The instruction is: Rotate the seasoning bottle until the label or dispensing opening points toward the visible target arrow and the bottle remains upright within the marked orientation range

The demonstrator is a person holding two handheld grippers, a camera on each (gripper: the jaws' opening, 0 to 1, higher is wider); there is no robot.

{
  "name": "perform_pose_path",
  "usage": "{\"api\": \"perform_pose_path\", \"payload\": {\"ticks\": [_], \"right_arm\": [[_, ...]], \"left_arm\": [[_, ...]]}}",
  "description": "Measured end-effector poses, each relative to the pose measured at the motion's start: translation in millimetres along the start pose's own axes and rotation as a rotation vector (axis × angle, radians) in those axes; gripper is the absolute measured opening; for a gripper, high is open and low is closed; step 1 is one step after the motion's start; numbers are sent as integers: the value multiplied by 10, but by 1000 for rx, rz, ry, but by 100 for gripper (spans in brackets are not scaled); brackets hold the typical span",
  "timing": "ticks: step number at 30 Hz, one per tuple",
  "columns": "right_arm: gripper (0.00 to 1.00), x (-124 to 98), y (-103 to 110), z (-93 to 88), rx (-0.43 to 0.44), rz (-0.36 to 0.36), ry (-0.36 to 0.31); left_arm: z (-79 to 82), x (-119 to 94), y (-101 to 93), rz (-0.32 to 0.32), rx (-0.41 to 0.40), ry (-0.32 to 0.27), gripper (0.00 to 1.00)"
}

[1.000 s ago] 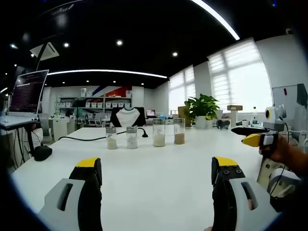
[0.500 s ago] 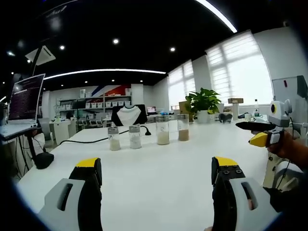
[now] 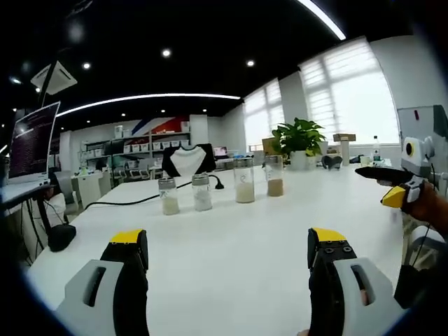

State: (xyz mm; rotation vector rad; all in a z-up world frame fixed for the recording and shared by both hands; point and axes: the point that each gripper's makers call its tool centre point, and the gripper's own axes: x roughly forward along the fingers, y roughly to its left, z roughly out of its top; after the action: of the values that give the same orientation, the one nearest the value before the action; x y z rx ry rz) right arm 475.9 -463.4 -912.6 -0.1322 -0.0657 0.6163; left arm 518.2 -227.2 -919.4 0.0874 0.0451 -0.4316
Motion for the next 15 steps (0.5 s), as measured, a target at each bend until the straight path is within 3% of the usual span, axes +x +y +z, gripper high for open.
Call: {"api": "perform_pose_path", "payload": {"ticks": [15], "right_arm": [[99, 1, -14, 35, 3, -11, -37]], "left_arm": [[52, 111, 48, -26, -12, 3, 100]]}}
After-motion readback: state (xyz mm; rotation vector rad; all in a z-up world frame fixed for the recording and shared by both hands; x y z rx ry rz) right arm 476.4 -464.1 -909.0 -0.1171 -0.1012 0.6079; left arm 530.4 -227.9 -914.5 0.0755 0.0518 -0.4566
